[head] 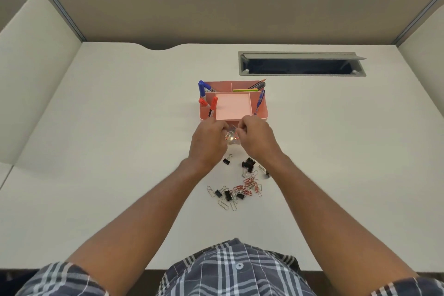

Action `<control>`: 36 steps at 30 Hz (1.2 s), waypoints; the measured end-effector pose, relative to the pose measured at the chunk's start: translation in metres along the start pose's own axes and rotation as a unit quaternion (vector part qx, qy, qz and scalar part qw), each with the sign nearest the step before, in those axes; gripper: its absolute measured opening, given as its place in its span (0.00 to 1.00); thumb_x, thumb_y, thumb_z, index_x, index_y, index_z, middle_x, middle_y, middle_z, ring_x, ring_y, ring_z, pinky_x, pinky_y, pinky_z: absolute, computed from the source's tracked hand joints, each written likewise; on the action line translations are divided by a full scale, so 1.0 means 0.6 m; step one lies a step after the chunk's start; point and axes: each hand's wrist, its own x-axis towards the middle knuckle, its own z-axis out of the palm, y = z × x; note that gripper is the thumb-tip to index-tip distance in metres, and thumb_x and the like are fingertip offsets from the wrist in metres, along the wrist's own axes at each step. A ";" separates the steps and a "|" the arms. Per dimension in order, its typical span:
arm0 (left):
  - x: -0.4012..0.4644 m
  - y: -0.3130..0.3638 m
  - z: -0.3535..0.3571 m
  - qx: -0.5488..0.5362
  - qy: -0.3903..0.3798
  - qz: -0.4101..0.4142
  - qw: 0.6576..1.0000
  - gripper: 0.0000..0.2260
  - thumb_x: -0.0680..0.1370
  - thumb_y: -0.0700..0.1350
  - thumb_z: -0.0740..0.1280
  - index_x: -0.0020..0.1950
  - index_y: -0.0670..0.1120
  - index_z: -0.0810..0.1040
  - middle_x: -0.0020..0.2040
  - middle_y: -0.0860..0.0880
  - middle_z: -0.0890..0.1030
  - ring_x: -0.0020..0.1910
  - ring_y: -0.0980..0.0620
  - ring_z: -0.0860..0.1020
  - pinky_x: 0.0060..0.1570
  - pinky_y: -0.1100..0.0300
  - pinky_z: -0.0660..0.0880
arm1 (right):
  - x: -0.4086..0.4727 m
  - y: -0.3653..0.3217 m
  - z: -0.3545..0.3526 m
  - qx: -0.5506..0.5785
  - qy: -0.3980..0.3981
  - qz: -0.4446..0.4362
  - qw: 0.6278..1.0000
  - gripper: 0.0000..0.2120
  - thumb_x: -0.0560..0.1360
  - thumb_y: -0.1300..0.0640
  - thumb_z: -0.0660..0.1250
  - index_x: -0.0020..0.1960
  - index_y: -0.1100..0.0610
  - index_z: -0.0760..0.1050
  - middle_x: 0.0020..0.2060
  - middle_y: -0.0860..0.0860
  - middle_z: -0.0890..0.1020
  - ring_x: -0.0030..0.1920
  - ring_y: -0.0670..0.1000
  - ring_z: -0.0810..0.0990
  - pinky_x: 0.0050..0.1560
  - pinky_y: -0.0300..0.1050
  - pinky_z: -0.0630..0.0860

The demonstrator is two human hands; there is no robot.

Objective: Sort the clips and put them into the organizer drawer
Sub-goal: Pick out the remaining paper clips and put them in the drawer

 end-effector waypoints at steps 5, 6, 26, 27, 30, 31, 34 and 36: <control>0.022 0.000 0.005 0.017 -0.025 -0.015 0.999 0.08 0.77 0.36 0.65 0.51 0.41 0.83 0.46 0.44 0.81 0.44 0.46 0.78 0.44 0.49 0.79 | 0.018 0.001 0.007 -0.020 -0.031 -0.009 0.999 0.06 0.77 0.63 0.62 0.47 0.60 0.78 0.45 0.55 0.81 0.44 0.55 0.77 0.41 0.46 0.71; 0.018 -0.001 0.005 0.010 -0.020 -0.011 1.000 0.08 0.77 0.36 0.65 0.52 0.41 0.82 0.47 0.44 0.82 0.45 0.46 0.78 0.45 0.50 0.79 | 0.016 0.005 0.006 -0.009 -0.031 -0.013 0.999 0.07 0.77 0.62 0.62 0.49 0.60 0.79 0.45 0.55 0.82 0.45 0.55 0.78 0.44 0.48 0.74; -0.052 -0.040 0.012 0.005 0.013 -0.017 1.000 0.11 0.76 0.36 0.68 0.58 0.42 0.80 0.50 0.44 0.74 0.50 0.45 0.75 0.46 0.57 0.76 | -0.129 0.101 0.038 -0.109 -0.153 0.104 0.977 0.14 0.76 0.61 0.59 0.58 0.56 0.79 0.50 0.55 0.81 0.50 0.58 0.80 0.46 0.46 0.73; -0.056 -0.038 0.011 0.001 0.035 -0.016 0.999 0.12 0.76 0.35 0.68 0.59 0.42 0.79 0.51 0.44 0.74 0.50 0.46 0.74 0.47 0.58 0.75 | -0.134 0.102 0.047 -0.133 -0.164 0.092 0.973 0.12 0.76 0.61 0.59 0.56 0.57 0.77 0.48 0.55 0.79 0.50 0.59 0.79 0.44 0.47 0.72; -0.081 -0.029 0.017 -0.009 0.067 0.008 0.998 0.09 0.76 0.36 0.67 0.56 0.41 0.77 0.50 0.45 0.75 0.50 0.47 0.73 0.50 0.58 0.73 | -0.150 0.105 0.067 -0.154 -0.176 0.079 0.969 0.09 0.76 0.60 0.62 0.55 0.60 0.73 0.50 0.57 0.75 0.50 0.60 0.78 0.46 0.48 0.73; -0.095 -0.026 0.024 -0.008 0.052 0.021 0.998 0.07 0.77 0.37 0.66 0.55 0.41 0.77 0.49 0.45 0.75 0.49 0.47 0.74 0.50 0.57 0.73 | -0.154 0.106 0.072 -0.155 -0.172 0.076 0.970 0.10 0.76 0.60 0.63 0.57 0.60 0.73 0.52 0.57 0.74 0.51 0.60 0.77 0.46 0.48 0.72; -0.140 -0.026 0.052 0.001 -0.080 0.010 0.997 0.08 0.78 0.42 0.66 0.55 0.43 0.78 0.51 0.46 0.77 0.51 0.46 0.75 0.52 0.53 0.73 | -0.157 0.101 0.087 -0.138 -0.149 0.068 0.977 0.10 0.76 0.62 0.64 0.57 0.60 0.73 0.54 0.57 0.74 0.50 0.60 0.77 0.46 0.48 0.72; -0.162 -0.027 0.073 0.029 -0.183 -0.031 0.982 0.12 0.78 0.47 0.66 0.59 0.45 0.78 0.54 0.46 0.77 0.55 0.46 0.74 0.56 0.54 0.72 | -0.154 0.096 0.095 -0.116 -0.145 0.061 0.981 0.09 0.76 0.63 0.63 0.56 0.59 0.74 0.53 0.56 0.73 0.48 0.59 0.77 0.44 0.47 0.70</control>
